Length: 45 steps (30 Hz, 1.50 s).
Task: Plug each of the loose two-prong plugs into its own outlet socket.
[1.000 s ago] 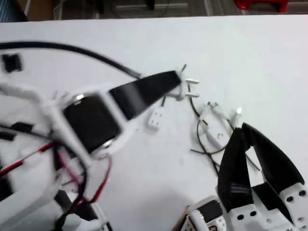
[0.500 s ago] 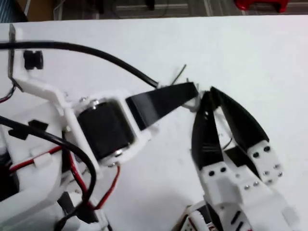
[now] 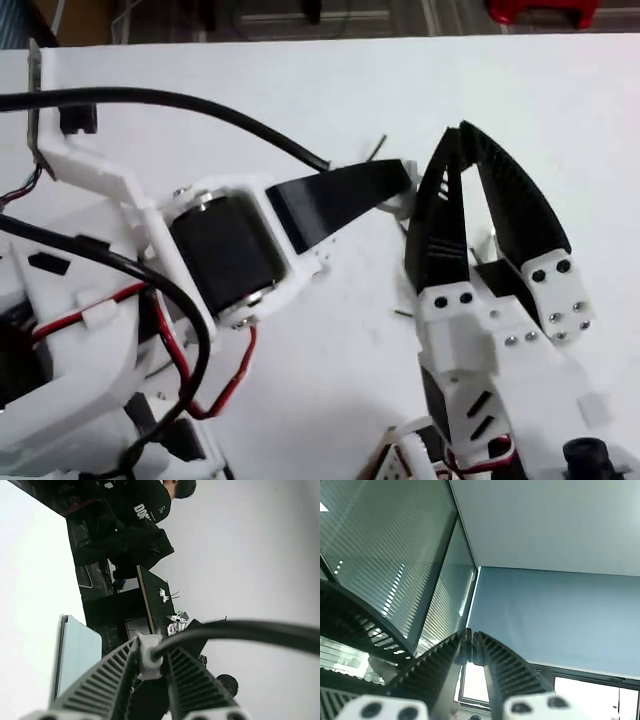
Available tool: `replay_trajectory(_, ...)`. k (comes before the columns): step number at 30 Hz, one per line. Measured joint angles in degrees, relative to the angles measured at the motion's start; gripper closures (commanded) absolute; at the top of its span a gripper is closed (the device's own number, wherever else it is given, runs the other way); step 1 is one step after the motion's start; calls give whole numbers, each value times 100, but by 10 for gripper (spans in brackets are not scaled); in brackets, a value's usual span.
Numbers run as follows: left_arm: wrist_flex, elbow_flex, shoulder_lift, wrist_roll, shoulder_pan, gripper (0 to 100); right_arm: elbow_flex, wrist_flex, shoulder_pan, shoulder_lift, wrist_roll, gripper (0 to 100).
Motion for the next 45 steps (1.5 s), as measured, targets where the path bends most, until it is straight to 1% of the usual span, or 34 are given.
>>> replay_trajectory(5,9,0,0,0,0,976,0,-70,193,53,0,981)
replay_trajectory(10,35,0,0,0,0,976,141,-615,563,281,0,981)
replay_trajectory(13,35,0,-44,18,35,976,352,-1029,686,695,9,981)
replay_trajectory(15,35,0,-97,18,123,976,431,-1081,668,1143,18,981)
replay_trajectory(17,35,0,-79,18,132,976,484,-1081,677,1284,9,981)
replay_trajectory(22,35,0,-26,18,132,976,440,-1081,791,976,9,981)
replay_trajectory(24,35,0,-53,18,132,976,457,-818,870,633,9,981)
replay_trajectory(32,35,0,-35,18,132,976,475,325,888,-1793,9,981)
replay_trajectory(36,35,0,-35,18,132,976,738,413,747,-2602,-484,981)
replay_trajectory(37,35,0,-35,18,132,976,774,413,642,-2681,-589,981)
replay_trajectory(41,35,0,-35,18,132,976,826,396,352,-2637,-624,981)
replay_trajectory(45,35,0,-26,18,132,976,826,97,273,-1996,-624,981)
